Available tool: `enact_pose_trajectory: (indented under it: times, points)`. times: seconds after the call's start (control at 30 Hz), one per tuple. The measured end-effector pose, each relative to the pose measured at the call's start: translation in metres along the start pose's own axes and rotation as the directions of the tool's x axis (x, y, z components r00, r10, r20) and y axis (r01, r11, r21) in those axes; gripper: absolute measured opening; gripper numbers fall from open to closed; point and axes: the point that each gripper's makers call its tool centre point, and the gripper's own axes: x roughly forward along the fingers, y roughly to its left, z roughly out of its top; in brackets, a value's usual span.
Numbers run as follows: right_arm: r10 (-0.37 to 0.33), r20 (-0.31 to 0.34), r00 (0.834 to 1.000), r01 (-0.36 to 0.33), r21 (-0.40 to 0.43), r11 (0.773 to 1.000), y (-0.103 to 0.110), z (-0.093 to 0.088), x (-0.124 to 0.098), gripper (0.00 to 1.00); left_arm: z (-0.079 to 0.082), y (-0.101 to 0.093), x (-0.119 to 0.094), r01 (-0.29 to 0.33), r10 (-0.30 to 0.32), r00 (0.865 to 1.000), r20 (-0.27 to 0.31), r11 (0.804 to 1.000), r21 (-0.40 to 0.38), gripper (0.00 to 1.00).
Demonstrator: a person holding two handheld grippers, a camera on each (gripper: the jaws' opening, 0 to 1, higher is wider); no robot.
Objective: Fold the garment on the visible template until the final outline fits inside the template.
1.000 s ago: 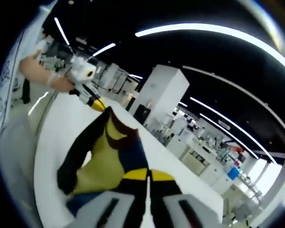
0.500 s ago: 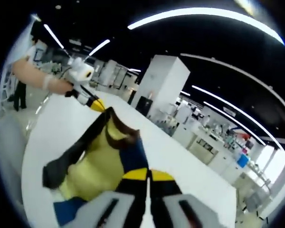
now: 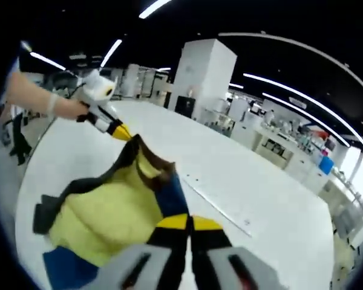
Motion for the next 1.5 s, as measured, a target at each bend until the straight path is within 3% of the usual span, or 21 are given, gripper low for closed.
enact_pose_trajectory:
  times: [0.23,0.5,0.73,0.93,0.97,1.03,1.07,1.13,1.2,1.27,1.37,1.43,1.5]
  points:
    - [0.019,-0.092,0.996,-0.011,0.083,0.996,-0.012,-0.042,0.048,0.00,-0.039,0.012,0.033,-0.003,-0.005,0.995,-0.097,0.997,-0.080,0.00]
    - [0.041,-0.161,0.986,-0.016,0.152,0.988,-0.019,-0.069,0.083,0.00,-0.055,0.015,0.051,-0.015,0.003,0.992,-0.129,0.996,-0.093,0.00]
    - [0.053,-0.200,0.978,-0.017,0.176,0.984,-0.017,-0.079,0.087,0.00,-0.057,0.013,0.057,-0.006,-0.009,0.992,-0.124,0.993,-0.120,0.00]
    - [0.066,-0.206,0.976,-0.028,0.180,0.983,-0.013,-0.082,0.086,0.00,-0.056,0.006,0.054,0.003,-0.009,0.994,-0.111,0.998,-0.061,0.00]
    - [0.072,-0.204,0.976,-0.036,0.176,0.984,-0.012,-0.082,0.086,0.00,-0.054,0.008,0.055,0.003,-0.009,0.994,-0.106,0.998,-0.060,0.03]
    - [0.073,-0.194,0.978,-0.040,0.168,0.985,-0.011,-0.081,0.086,0.00,-0.050,0.010,0.057,-0.003,-0.001,0.995,-0.096,0.999,-0.046,0.20]
    - [0.075,-0.169,0.983,-0.042,0.191,0.981,-0.011,-0.077,0.086,0.07,-0.048,0.008,0.056,0.002,-0.006,0.996,-0.093,0.999,-0.037,0.30]
    - [0.105,-0.124,0.987,-0.064,0.293,0.954,-0.001,-0.068,0.084,0.31,-0.045,0.003,0.055,0.025,-0.028,0.996,-0.085,0.999,-0.027,0.35]
    - [0.099,-0.101,0.990,-0.067,0.284,0.956,-0.001,-0.064,0.080,0.43,-0.039,-0.001,0.054,0.041,-0.043,0.997,-0.063,0.998,-0.038,0.43]
    - [0.113,-0.095,0.989,-0.079,0.304,0.950,0.003,-0.062,0.078,0.59,-0.034,-0.006,0.052,0.054,-0.056,0.998,-0.043,0.998,-0.039,0.62]
    - [0.148,-0.109,0.983,-0.105,0.326,0.940,0.014,-0.066,0.074,0.90,-0.028,-0.017,0.048,0.080,-0.081,0.996,-0.021,0.996,-0.037,0.85]
    - [0.159,-0.103,0.982,-0.122,0.302,0.945,0.018,-0.065,0.070,0.99,-0.022,-0.022,0.045,0.107,-0.107,0.994,-0.004,0.994,-0.034,0.93]
    - [0.164,-0.114,0.980,-0.123,0.302,0.945,0.021,-0.067,0.064,1.00,-0.021,-0.026,0.043,0.123,-0.124,0.992,-0.005,0.992,-0.030,0.98]
